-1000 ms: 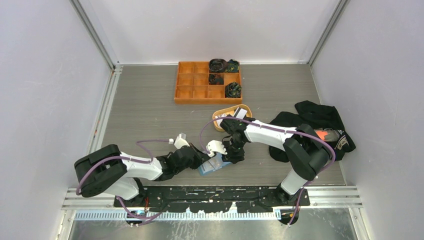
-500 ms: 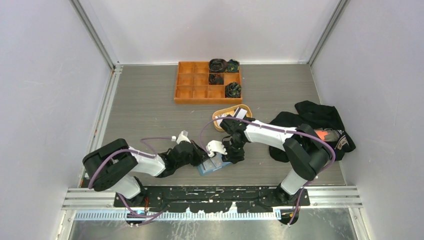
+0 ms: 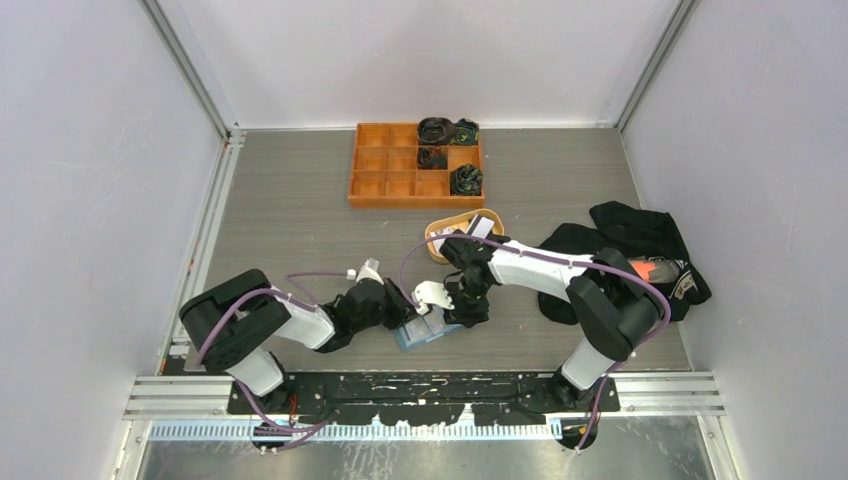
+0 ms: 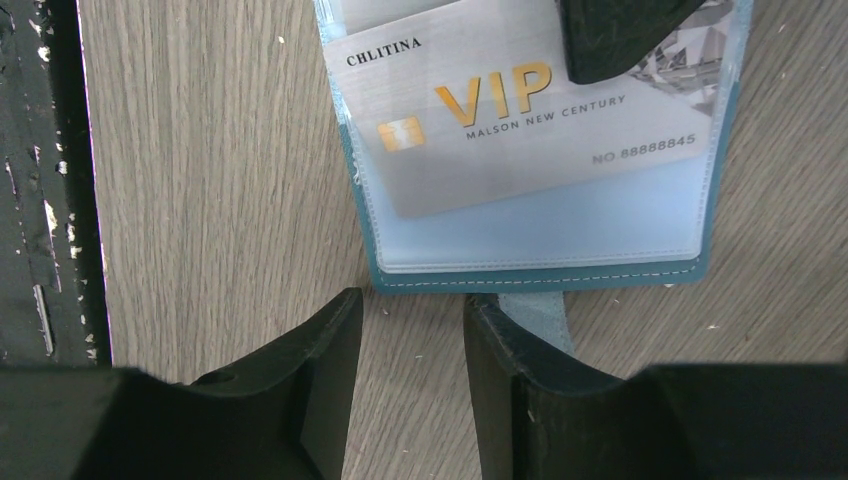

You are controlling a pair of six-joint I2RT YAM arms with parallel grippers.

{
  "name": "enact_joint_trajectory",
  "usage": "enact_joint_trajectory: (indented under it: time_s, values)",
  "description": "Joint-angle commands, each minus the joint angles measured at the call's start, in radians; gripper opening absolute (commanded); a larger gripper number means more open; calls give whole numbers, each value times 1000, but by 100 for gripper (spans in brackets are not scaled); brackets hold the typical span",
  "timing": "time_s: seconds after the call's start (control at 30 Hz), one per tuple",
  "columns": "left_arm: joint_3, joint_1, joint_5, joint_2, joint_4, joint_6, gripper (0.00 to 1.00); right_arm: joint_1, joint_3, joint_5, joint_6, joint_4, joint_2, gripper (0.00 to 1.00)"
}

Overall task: Put the credit cards into the card holder
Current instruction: Insert the credit card into the card holder.

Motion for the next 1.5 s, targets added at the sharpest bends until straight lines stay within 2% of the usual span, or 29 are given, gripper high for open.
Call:
enact_joint_trajectory:
  time_s: [0.0, 0.1, 0.3, 0.43, 0.5, 0.57, 0.73, 0.77, 1.0, 1.47]
  values:
    - [-1, 3, 12, 32, -60, 43, 12, 14, 23, -25, 8, -7, -20, 48]
    - [-1, 4, 12, 37, -59, 43, 12, 14, 34, -31, 34, -8, -53, 50]
    - [-3, 5, 13, 43, -58, 42, 13, 13, 42, -77, 67, -14, -148, 62]
    - [-2, 5, 13, 42, -54, 43, 13, 14, 51, -161, 72, -33, -178, 63]
    - [-2, 5, 14, 43, -53, 43, 13, 27, 45, -227, 75, -29, -188, 59]
    - [-1, 5, 15, 43, -53, 45, 13, 69, 30, -242, 90, 21, -198, 47]
    - [2, 6, 20, 45, -48, 46, 13, 201, -16, -82, 234, 249, -186, 16]
    - [2, 5, 21, 47, -47, 47, 13, 223, -24, -31, 261, 296, -180, 13]
    - [5, 6, 25, 53, -40, 50, 14, 342, -50, 248, 300, 460, -106, 11]
    - [6, 10, 57, 76, -4, 49, 14, 384, -59, 377, 238, 462, -33, 11]
